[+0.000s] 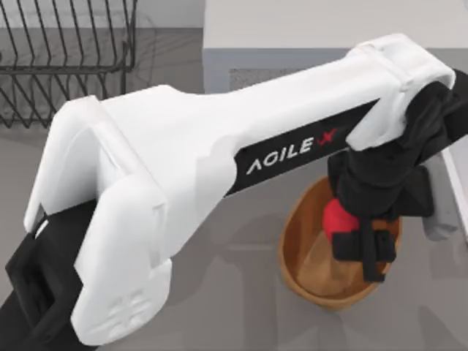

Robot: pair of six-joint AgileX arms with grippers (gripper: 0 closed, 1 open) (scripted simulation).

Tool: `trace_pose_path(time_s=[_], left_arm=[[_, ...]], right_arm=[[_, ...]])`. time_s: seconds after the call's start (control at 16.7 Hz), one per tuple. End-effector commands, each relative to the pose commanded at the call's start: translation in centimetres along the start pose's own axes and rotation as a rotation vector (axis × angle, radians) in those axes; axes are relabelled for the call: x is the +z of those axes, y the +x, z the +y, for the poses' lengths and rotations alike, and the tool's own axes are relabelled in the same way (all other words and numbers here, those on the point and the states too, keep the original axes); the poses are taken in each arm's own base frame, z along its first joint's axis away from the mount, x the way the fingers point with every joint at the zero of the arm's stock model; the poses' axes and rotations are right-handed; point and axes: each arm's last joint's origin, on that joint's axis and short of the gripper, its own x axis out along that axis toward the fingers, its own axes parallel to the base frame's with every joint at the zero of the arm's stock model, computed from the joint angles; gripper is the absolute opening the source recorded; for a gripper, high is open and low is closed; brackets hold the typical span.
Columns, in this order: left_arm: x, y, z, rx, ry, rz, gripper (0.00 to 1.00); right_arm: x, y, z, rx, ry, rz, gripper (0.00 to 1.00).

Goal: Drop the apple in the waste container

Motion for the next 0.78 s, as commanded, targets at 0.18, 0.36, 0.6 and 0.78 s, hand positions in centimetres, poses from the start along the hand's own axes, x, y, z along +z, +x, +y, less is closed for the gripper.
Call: trace_pose_path(time_s=[0.18, 0.36, 0.6, 0.78], left_arm=[[0.0, 0.0, 0.0, 0.0, 0.0, 0.0, 0.0], [0.0, 0.0, 0.0, 0.0, 0.0, 0.0, 0.23], [0.0, 0.0, 0.0, 0.0, 0.0, 0.0, 0.53], [0.0, 0.0, 0.0, 0.0, 0.0, 0.0, 0.75]], right_arm=[[0.0, 0.0, 0.0, 0.0, 0.0, 0.0, 1.0], [0.0, 0.0, 0.0, 0.0, 0.0, 0.0, 1.0], [0.0, 0.0, 0.0, 0.0, 0.0, 0.0, 1.0], [0.0, 0.0, 0.0, 0.0, 0.0, 0.0, 1.0]])
